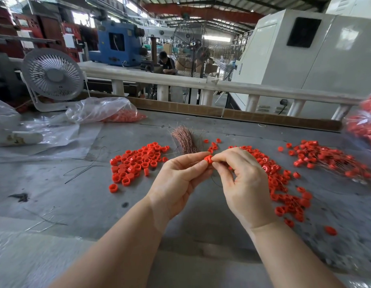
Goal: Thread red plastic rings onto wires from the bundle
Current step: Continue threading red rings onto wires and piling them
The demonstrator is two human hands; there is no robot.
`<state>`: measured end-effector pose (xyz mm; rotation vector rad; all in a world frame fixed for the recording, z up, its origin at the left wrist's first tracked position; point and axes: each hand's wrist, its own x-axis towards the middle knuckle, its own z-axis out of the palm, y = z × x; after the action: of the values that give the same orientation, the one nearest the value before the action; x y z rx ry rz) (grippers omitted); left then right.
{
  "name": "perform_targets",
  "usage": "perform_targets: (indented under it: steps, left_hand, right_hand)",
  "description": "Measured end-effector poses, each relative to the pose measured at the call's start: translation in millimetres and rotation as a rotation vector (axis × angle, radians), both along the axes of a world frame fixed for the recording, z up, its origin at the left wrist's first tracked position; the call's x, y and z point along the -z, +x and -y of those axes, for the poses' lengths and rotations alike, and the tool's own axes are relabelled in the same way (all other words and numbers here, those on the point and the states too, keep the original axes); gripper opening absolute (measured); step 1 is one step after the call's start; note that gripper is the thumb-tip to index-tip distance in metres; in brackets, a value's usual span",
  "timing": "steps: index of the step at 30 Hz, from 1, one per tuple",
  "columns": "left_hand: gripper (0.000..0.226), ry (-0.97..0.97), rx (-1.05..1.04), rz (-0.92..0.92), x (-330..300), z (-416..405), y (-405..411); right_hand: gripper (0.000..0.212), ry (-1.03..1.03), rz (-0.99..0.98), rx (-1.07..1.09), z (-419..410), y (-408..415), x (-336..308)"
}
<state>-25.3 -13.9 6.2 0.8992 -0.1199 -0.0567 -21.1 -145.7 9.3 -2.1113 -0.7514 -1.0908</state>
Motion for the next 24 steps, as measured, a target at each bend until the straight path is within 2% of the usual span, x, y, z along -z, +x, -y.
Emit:
perform_targets:
  steps: [14,24]
  left_hand:
    - [0.021,0.045,-0.035,-0.002,-1.7,-0.9,-0.9]
    - [0.019,0.169,-0.121,0.058,-0.4,0.7,-1.5]
  right_hand:
    - [0.007,0.008,0.001,-0.048,-0.2,2.4,0.3]
    - [0.006,0.01,-0.047,-0.063,1.5,3.4,0.6]
